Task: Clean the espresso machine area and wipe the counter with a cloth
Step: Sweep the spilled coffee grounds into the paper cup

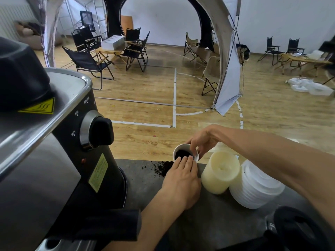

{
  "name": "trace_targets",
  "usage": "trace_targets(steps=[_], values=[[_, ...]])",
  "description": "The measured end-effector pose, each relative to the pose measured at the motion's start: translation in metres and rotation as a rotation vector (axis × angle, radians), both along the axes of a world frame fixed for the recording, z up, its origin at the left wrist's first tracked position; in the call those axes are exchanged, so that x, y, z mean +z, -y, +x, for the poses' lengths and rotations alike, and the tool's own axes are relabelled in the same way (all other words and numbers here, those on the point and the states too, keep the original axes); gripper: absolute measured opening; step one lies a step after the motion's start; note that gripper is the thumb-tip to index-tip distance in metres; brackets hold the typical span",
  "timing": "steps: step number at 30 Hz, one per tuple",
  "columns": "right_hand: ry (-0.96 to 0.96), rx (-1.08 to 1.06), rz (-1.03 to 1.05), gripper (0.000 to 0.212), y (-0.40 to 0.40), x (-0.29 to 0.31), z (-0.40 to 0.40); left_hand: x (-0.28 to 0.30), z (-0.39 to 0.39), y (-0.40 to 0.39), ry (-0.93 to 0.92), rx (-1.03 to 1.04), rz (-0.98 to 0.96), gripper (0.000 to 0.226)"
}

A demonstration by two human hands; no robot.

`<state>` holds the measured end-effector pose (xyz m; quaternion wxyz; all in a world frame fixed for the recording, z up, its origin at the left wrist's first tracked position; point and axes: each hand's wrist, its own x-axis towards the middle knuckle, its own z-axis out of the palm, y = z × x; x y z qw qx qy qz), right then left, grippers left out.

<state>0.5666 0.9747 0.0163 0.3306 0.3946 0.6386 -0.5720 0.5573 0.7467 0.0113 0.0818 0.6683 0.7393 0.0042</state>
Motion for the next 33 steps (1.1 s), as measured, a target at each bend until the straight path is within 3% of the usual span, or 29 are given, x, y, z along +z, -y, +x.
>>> trace_targets(steps=[5,11,28,33], values=[[-0.004,-0.011,0.006,0.06,0.007,-0.001,-0.013,-0.003,0.006,0.045,0.074,0.04,0.032,0.064],[-0.005,0.045,0.023,0.065,0.02,-0.005,-0.033,0.002,0.006,0.079,0.102,0.138,-0.124,0.069],[-0.03,0.009,0.011,0.055,0.023,0.001,-0.037,-0.006,-0.016,0.009,0.178,0.193,-0.049,0.066],[0.0,0.037,0.035,0.038,0.026,0.002,-0.041,0.006,-0.011,0.02,0.201,0.167,0.061,0.063]])
